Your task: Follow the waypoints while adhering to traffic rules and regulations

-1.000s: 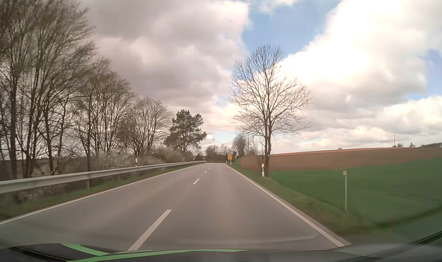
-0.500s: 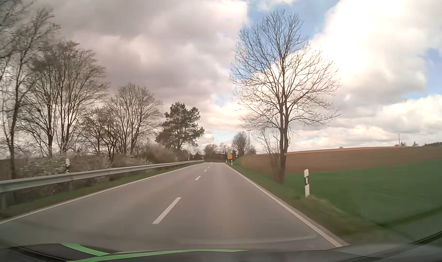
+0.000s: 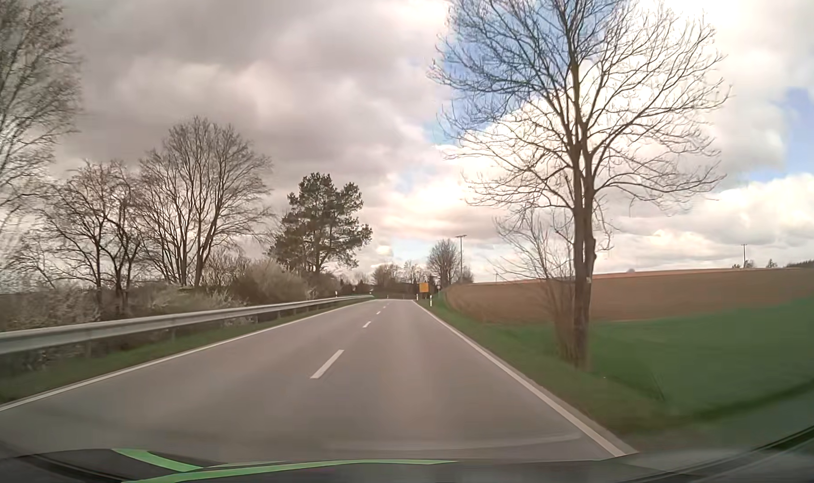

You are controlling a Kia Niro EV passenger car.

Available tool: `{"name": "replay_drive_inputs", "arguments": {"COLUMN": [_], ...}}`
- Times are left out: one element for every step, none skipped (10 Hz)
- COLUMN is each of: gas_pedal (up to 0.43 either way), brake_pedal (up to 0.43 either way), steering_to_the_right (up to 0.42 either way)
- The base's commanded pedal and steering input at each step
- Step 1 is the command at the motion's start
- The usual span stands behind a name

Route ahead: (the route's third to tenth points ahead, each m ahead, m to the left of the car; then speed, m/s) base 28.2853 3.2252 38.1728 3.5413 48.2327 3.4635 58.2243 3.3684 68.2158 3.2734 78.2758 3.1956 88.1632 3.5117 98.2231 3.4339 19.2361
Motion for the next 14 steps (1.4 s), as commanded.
{"name": "replay_drive_inputs", "arguments": {"gas_pedal": [0.189,0.189,0.177,0.177,0.169,0.169,0.157,0.157,0.157,0.157,0.15,0.15,0.138,0.138], "brake_pedal": [0.0,0.0,0.0,0.0,0.0,0.0,0.0,0.0,0.0,0.0,0.0,0.0,0.0,0.0], "steering_to_the_right": [-0.001,-0.001,-0.001,-0.001,-0.001,-0.001,-0.001,-0.001,-0.001,-0.001,-0.001,-0.001,-0.001,-0.001]}}
